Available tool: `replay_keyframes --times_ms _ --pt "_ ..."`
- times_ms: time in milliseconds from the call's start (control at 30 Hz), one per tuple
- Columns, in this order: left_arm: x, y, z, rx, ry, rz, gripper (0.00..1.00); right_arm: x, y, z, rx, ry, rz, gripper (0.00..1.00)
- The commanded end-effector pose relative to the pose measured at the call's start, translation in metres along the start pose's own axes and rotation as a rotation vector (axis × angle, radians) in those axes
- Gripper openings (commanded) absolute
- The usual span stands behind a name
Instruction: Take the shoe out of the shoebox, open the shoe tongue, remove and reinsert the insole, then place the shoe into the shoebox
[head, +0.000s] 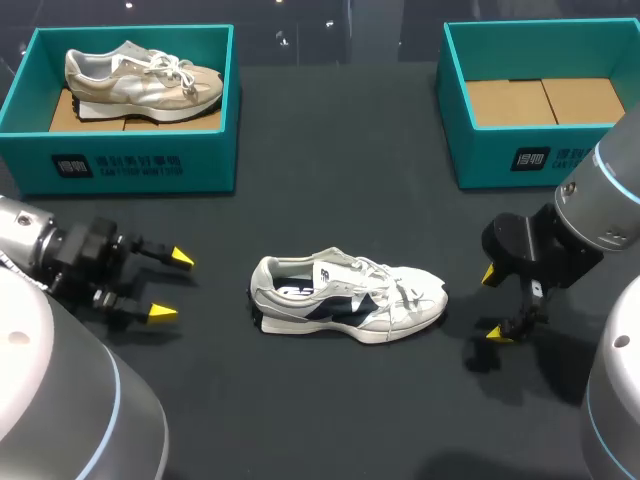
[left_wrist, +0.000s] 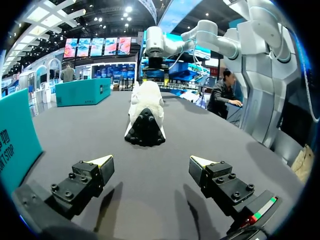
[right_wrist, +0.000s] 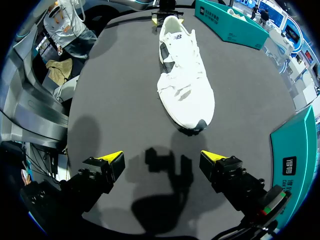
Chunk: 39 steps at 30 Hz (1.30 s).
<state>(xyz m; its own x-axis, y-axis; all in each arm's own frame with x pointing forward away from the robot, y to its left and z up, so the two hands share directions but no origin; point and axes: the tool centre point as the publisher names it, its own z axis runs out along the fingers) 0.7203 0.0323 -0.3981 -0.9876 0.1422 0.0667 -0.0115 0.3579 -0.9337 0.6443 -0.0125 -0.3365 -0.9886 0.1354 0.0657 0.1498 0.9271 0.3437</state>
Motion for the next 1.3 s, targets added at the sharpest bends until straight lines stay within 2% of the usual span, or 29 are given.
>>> replay_keyframes --times_ms 33,767,1300 --pt "0.004 -0.002 0.01 0.004 -0.017 -0.006 1.0 0.002 -0.001 0.0 -0.001 -0.002 -0.001 1.0" --pt "0.012 -0.019 0.058 0.035 -0.097 -0.043 1.0 0.002 -0.001 0.0 -0.001 -0.002 -0.001 1.0" --pt "0.003 -0.022 0.084 0.034 -0.138 -0.041 1.0 0.002 -0.001 0.0 -0.001 -0.002 -0.001 1.0"
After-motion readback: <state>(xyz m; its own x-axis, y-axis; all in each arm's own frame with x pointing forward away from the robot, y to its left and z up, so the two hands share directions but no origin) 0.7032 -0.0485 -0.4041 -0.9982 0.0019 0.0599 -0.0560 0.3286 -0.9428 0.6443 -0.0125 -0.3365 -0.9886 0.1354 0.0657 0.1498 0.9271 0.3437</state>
